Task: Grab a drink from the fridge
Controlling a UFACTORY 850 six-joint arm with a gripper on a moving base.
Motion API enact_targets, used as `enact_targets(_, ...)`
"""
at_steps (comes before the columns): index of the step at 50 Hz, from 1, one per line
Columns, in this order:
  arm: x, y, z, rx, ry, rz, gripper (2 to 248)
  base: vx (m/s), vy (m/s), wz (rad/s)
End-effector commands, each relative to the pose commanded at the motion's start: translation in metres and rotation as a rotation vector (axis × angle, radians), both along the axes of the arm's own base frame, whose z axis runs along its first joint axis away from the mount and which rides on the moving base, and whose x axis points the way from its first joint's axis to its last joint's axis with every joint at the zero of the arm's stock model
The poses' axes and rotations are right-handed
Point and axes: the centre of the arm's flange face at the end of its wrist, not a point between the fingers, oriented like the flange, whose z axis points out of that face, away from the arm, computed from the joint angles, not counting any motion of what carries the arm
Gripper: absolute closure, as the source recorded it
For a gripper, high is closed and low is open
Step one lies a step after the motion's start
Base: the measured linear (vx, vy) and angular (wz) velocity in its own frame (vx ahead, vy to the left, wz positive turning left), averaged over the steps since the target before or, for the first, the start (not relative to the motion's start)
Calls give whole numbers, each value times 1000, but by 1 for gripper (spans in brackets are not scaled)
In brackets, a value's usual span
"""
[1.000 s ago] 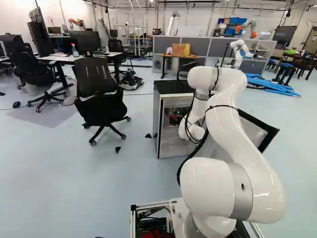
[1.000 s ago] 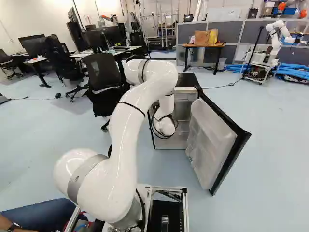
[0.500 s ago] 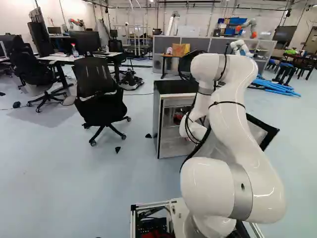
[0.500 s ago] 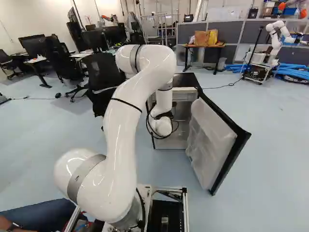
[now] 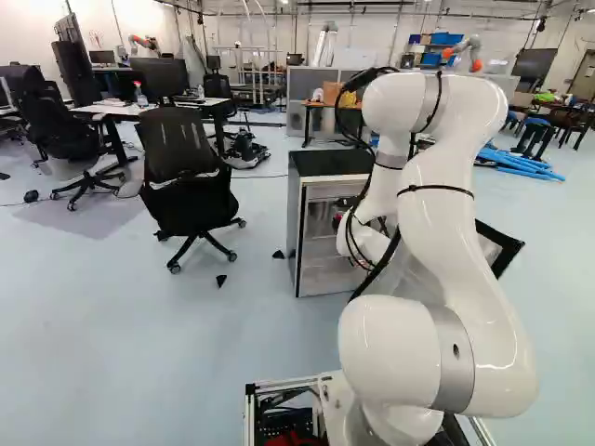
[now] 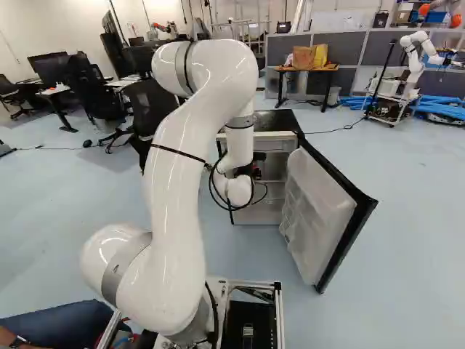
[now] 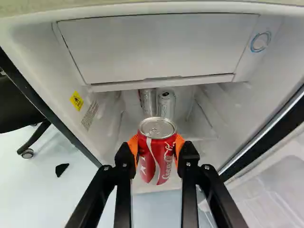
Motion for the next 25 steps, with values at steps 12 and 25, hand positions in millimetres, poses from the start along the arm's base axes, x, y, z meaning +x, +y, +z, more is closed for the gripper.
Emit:
enact_targets(12,-24,6,19,-2,8,-46,154,0,0,0)
enact_targets(25,-42,12,37,-7,8,-82,154,0,0,0)
